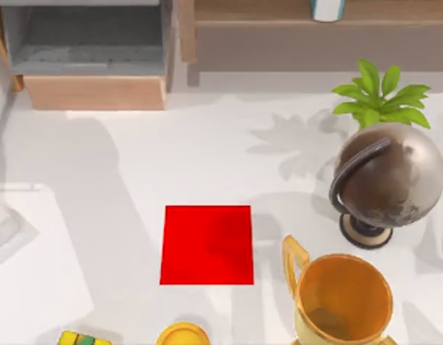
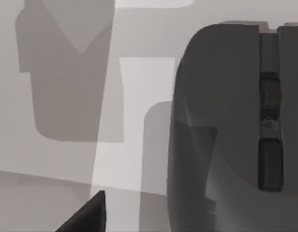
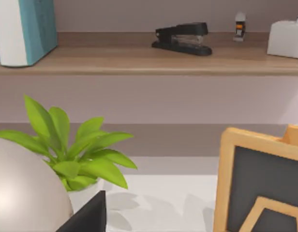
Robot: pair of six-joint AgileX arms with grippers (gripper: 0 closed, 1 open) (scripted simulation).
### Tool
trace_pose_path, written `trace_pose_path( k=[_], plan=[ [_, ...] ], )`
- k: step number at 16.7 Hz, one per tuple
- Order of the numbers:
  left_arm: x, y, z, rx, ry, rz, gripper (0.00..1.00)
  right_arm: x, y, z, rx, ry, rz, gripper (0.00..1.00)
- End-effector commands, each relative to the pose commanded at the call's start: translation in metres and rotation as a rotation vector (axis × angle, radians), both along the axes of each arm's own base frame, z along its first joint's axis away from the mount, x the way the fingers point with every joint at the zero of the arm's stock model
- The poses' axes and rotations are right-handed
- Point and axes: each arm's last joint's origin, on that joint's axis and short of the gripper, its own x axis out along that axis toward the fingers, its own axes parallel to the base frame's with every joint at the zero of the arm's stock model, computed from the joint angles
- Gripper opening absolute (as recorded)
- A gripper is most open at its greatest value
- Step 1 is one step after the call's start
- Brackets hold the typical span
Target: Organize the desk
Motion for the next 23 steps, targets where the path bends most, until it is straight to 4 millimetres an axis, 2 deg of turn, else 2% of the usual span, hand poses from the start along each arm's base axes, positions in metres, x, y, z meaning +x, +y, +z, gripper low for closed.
trace_pose_path(
  k=[13,20,23],
  plan=[
    [-0.002,0.004,-0.005,0.0,0.0,0.0,1.0,0.0,0.0,0.0,0.0,0.0,0.0,1.0],
    [0.0,0.004,-0.018,0.002,-0.007,0.003,1.0,0.0,0.0,0.0,0.0,0.0,0.0,1.0],
    [0.003,0.001,-0.029,0.0,-0.001,0.0,1.0,0.0,0.0,0.0,0.0,0.0,0.0,1.0]
  ],
)
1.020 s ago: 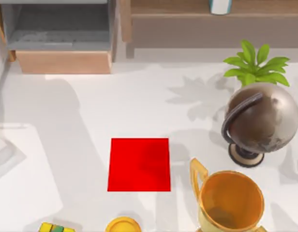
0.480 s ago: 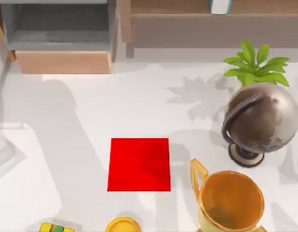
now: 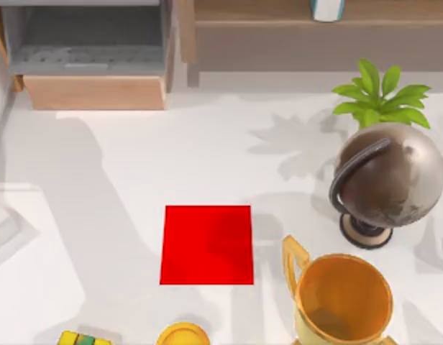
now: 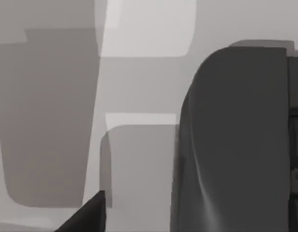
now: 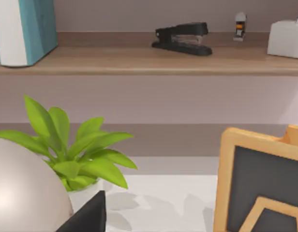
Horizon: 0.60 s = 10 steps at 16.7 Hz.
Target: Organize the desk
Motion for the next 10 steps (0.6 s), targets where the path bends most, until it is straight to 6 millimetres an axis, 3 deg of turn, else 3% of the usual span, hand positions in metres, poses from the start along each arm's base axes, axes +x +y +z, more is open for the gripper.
trace_pose_path(
  k=[4,10],
  plan=[
    [0.0001,-0.0002,-0.0006,0.0,0.001,0.0,1.0,0.0,0.0,0.0,0.0,0.0,0.0,1.0],
    [0.0001,-0.0002,-0.0006,0.0,0.001,0.0,0.55,0.0,0.0,0.0,0.0,0.0,0.0,1.0]
  ],
)
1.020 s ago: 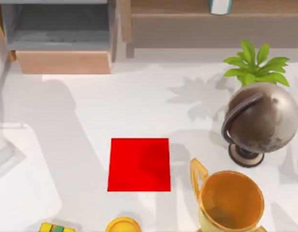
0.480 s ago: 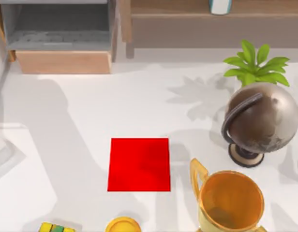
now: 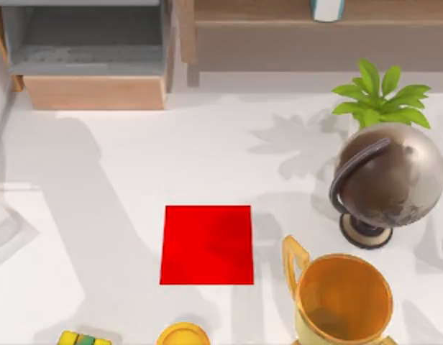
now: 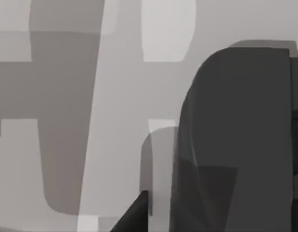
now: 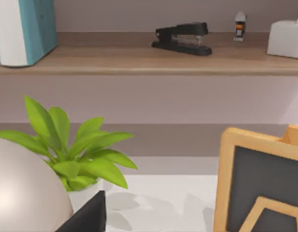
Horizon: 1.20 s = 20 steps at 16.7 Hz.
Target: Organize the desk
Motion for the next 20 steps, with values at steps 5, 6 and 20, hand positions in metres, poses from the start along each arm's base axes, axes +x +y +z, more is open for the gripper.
trace_pose_path(
  k=[5,6,20],
  plan=[
    [0.0,0.0,0.0,0.0,0.0,0.0,0.17,0.0,0.0,0.0,0.0,0.0,0.0,1.0],
    [0.0,0.0,0.0,0.0,0.0,0.0,0.1,0.0,0.0,0.0,0.0,0.0,0.0,1.0],
    [-0.005,0.003,0.025,0.012,-0.034,0.037,0.0,0.0,0.0,0.0,0.0,0.0,0.0,1.0]
  ],
)
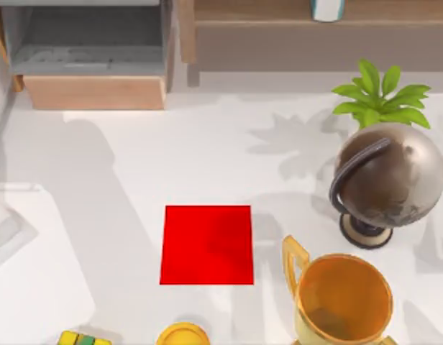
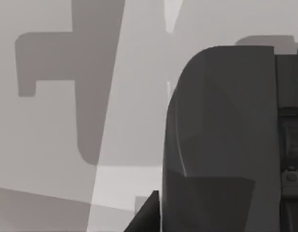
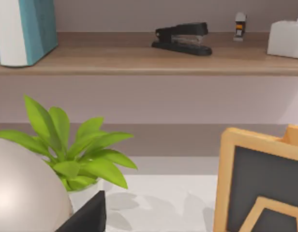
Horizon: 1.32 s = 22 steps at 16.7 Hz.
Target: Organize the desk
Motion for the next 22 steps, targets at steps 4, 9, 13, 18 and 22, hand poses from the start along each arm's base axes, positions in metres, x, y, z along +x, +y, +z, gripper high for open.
trace_pose_path(
  k=[4,9,13,18,22],
  plan=[
    [-0.013,-0.01,0.052,0.023,-0.071,0.08,0.0,0.0,0.0,0.0,0.0,0.0,0.0,1.0],
    [-0.028,-0.07,0.103,0.026,-0.156,0.129,0.0,0.0,0.0,0.0,0.0,0.0,0.0,1.0],
    [-0.038,-0.148,0.104,-0.006,-0.152,0.107,0.0,0.0,0.0,0.0,0.0,0.0,0.0,1.0],
    [-0.068,-0.263,0.072,-0.041,-0.092,0.026,0.0,0.0,0.0,0.0,0.0,0.0,0.0,1.0],
    [-0.112,-0.344,0.038,-0.044,-0.033,-0.055,0.0,0.0,0.0,0.0,0.0,0.0,0.0,1.0]
  ],
)
